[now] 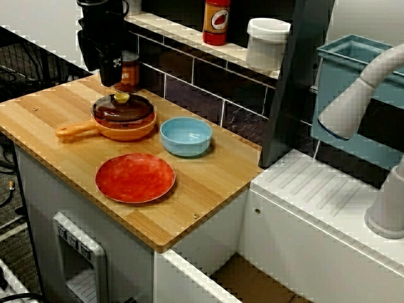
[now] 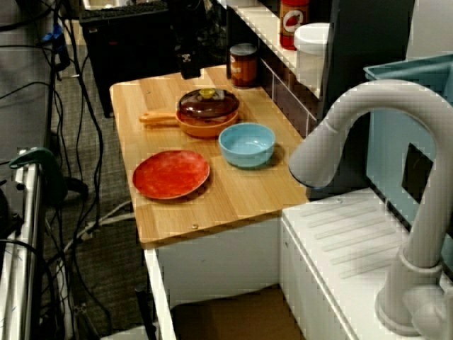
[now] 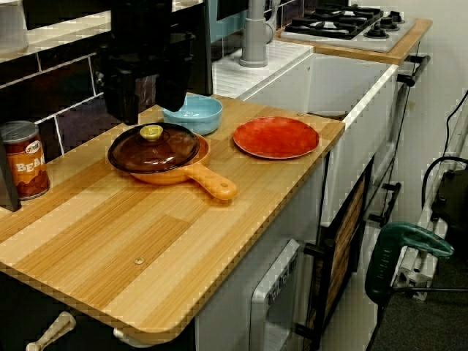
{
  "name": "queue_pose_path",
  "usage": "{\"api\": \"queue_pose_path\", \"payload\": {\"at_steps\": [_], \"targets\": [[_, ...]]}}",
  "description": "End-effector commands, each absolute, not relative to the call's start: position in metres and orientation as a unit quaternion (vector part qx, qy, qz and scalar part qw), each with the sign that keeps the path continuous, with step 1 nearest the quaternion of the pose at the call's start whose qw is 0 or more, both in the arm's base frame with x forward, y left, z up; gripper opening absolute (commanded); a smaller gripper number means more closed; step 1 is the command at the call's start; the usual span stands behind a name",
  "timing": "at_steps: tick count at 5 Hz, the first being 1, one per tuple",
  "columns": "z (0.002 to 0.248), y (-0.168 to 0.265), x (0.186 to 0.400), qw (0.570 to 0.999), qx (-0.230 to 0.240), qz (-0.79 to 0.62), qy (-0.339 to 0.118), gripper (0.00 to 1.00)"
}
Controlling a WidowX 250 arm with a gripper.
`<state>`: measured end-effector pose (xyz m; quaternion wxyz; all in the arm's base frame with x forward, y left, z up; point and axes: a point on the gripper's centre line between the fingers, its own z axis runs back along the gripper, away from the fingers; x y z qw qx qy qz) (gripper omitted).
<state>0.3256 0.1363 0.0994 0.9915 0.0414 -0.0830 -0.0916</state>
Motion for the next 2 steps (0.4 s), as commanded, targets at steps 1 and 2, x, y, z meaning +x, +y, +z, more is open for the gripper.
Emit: {"api": "queue_pose_path", "payload": {"at_steps": [1,2], "targets": [[0.125,0.121,0.340,0.987,0.055,-0.074,-0.130,1.00],[0.126,0.115,0.352,0.987,0.052,-0.060,-0.142,1.00]]}}
